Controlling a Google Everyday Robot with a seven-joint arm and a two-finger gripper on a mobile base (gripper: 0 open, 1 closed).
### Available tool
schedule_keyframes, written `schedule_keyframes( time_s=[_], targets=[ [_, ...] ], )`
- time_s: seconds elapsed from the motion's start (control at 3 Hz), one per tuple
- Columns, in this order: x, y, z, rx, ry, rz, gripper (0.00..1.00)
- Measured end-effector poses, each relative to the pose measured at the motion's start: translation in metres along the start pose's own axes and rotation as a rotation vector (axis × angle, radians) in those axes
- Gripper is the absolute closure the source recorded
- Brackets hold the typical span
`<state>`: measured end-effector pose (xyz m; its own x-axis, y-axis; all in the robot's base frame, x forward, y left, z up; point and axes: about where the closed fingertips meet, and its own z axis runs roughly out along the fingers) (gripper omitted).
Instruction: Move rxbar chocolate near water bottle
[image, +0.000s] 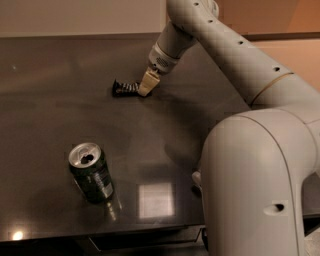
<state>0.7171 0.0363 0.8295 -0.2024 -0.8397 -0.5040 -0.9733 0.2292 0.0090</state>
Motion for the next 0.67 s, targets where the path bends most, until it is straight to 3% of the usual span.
schedule_keyframes(
  time_s=[0.33, 0.67],
  targets=[
    [-0.002, 0.002, -0.006, -0.011, -0.010, 0.002, 0.88],
    [0.003, 0.006, -0.020, -0.025, -0.022, 0.007, 1.00]
  ],
)
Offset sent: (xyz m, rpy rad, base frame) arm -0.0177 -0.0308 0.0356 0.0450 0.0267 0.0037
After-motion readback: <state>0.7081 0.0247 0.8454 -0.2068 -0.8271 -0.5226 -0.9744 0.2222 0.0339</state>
